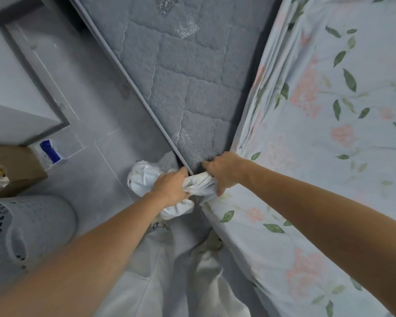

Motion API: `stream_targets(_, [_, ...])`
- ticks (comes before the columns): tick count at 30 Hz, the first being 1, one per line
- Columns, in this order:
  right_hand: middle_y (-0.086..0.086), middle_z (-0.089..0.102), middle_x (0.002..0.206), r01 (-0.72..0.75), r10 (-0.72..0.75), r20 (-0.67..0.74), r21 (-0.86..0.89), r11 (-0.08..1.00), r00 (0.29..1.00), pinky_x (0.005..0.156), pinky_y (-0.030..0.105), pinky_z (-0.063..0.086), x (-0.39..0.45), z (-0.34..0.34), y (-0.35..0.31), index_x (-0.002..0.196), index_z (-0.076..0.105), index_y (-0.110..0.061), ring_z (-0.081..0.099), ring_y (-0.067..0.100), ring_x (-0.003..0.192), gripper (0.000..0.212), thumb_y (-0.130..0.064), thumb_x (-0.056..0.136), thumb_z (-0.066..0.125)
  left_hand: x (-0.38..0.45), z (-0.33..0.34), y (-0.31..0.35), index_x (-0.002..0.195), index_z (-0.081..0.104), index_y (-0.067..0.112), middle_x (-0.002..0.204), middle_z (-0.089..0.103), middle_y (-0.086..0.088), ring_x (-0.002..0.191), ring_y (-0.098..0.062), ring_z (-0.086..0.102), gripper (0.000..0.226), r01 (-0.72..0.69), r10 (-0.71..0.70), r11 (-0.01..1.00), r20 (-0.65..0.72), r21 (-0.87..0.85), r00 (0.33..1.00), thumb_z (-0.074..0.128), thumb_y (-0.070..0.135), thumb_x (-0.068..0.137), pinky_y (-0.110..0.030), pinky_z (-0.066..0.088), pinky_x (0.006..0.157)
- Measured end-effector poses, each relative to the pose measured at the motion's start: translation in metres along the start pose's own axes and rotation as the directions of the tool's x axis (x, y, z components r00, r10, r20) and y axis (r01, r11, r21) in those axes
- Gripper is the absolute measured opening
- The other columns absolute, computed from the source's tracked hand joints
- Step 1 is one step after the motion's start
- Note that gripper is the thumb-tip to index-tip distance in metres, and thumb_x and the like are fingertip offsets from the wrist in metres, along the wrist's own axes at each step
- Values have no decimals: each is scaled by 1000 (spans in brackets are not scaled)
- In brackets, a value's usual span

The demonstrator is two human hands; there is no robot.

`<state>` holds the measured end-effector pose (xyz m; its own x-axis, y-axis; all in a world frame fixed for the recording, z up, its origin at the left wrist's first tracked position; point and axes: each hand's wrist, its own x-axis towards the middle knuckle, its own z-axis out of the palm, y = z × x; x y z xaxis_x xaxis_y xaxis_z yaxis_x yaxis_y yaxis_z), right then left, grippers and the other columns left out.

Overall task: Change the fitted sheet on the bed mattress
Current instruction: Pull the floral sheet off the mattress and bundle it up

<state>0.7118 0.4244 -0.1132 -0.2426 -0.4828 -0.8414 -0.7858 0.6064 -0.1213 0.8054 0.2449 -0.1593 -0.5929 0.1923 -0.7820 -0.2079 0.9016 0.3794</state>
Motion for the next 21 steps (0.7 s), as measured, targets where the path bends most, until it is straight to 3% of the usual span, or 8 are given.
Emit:
stream_targets(4, [2, 69, 122, 0, 0, 21, 15, 1000, 1000, 93, 37, 51, 7, 18, -2, 129, 60, -21, 66, 25, 108, 82, -72, 69, 84, 5, 13, -6, 124, 50, 25, 118, 64, -11, 109, -37, 61, 68, 36, -35, 999, 31, -15, 999, 89, 46, 73, -43, 50, 89])
stream_targets(7, [-1, 69, 119, 22, -22, -1, -28, 999, 1000, 103, 41, 47, 6, 34, -3, 122, 65, -21, 64, 24, 111, 76, -74, 70, 81, 3, 34, 0, 136, 57, 31, 121, 60, -13, 119, -34, 53, 69, 13, -12, 1000, 34, -17, 999, 88, 46, 76, -39, 44, 93])
stream_targets(10, [-1, 67, 122, 48, -52, -71, -68, 997, 996, 107, 42, 42, -6, 55, -4, 121, 68, -21, 58, 24, 118, 73, -73, 71, 80, -1, 57, 17, 128, 65, 27, 112, 52, -4, 118, -29, 46, 60, -47, 49, 999, -72, 27, 996, 88, 45, 77, -40, 43, 91])
stream_targets(12, [-2, 69, 116, 55, -62, -98, -68, 996, 993, 102, 39, 45, -17, 65, -2, 118, 68, -23, 61, 23, 112, 67, -71, 72, 80, -5, 69, 28, 126, 69, 29, 109, 45, 3, 117, -27, 43, 55, -48, 49, 999, -144, 13, 988, 89, 43, 76, -41, 43, 90])
stream_targets(14, [-3, 71, 107, 60, -67, -98, -74, 995, 993, 96, 37, 49, -32, 75, 2, 115, 68, -23, 66, 23, 100, 64, -71, 73, 79, -12, 78, 41, 124, 71, 28, 112, 53, 2, 118, -28, 47, 49, -36, 40, 999, -196, 23, 980, 86, 39, 79, -42, 46, 93])
stream_targets(18, [-7, 65, 91, 41, -40, -115, 3, 999, 993, 77, 32, 50, -63, 84, 7, 113, 68, -27, 59, 22, 81, 61, -71, 71, 80, -22, 86, 68, 124, 69, 24, 112, 63, -14, 106, -36, 63, 40, 45, -42, 999, -171, 12, 984, 80, 35, 86, -44, 53, 90])
stream_targets(21, [-7, 64, 86, 31, -33, -136, -19, 999, 990, 72, 32, 48, -97, 98, 14, 112, 69, -28, 57, 21, 78, 62, -73, 70, 80, -41, 98, 105, 116, 69, 19, 109, 71, -12, 102, -35, 68, 37, 46, -47, 999, -136, -7, 990, 81, 34, 85, -44, 56, 86])
